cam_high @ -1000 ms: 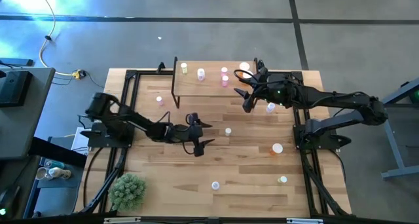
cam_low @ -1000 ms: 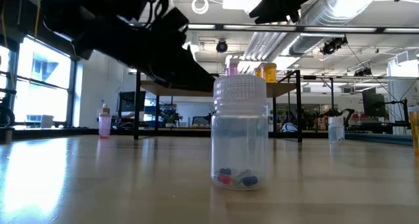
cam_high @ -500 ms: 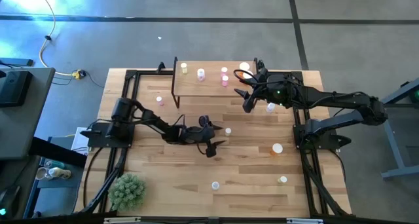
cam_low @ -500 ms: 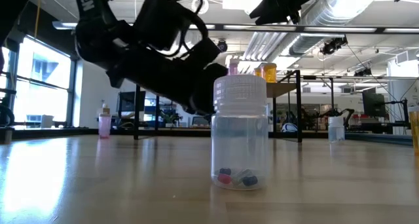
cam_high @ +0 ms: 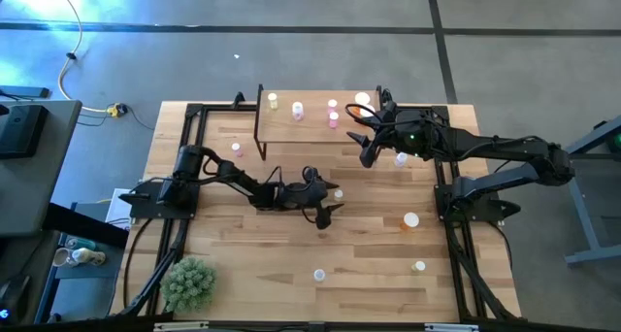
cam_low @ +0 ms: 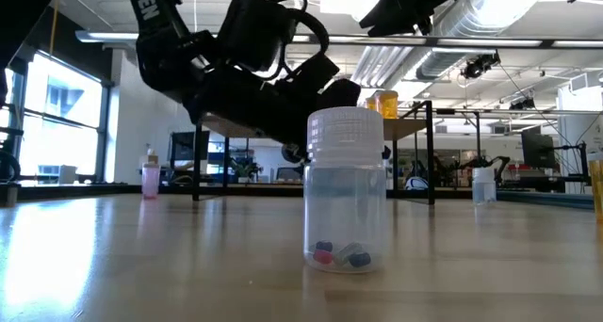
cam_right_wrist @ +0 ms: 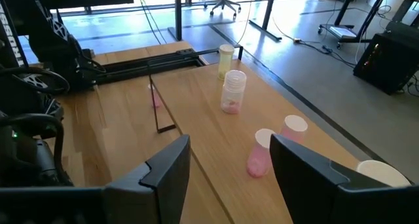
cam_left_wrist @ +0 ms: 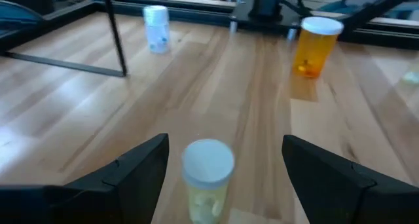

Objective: Pick and place medicine bottles onto shelf by color
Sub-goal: Put the top yellow pill bottle aligned with the other yellow pill bottle on the shelf

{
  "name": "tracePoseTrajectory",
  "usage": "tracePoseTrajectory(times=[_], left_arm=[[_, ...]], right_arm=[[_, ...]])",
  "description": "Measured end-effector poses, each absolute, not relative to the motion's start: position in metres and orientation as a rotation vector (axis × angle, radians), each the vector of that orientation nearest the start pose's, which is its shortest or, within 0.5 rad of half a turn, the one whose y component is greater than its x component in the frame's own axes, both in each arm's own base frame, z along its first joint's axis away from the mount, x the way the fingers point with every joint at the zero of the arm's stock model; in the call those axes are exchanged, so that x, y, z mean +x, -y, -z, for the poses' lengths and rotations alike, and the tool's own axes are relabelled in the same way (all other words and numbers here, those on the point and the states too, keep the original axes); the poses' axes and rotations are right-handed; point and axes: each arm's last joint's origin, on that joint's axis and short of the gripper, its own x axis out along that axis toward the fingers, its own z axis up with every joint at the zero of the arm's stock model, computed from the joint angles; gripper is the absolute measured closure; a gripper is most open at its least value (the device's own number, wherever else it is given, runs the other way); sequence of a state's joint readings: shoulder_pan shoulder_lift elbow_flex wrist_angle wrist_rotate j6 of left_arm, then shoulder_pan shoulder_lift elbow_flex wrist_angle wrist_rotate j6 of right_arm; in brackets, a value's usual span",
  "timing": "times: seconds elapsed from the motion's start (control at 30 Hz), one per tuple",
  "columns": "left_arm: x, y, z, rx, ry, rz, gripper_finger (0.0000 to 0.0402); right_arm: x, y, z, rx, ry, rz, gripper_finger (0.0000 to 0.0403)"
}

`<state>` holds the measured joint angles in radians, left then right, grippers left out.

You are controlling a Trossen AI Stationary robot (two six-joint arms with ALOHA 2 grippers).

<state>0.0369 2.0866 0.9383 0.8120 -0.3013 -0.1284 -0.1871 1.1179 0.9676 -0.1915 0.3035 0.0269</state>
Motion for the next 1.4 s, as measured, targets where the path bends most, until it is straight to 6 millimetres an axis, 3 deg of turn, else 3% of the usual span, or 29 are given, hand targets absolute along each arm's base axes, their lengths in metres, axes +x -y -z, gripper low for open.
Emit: tracePoseTrajectory(times=[0.33,1.4], left_arm=[[0.394,-0.033,-0.103,-0.075,-0.318,-0.389,0.0119],[0.393,-0.036,-0.099,-0.095,-0.355,-0.365,0.0286]], right_arm=[[0.240,0.054,-0.331,0.006,-0.339,0.490,0.0201],[0.240,0.054,-0.332,0.006,-0.338,0.491,0.0201]])
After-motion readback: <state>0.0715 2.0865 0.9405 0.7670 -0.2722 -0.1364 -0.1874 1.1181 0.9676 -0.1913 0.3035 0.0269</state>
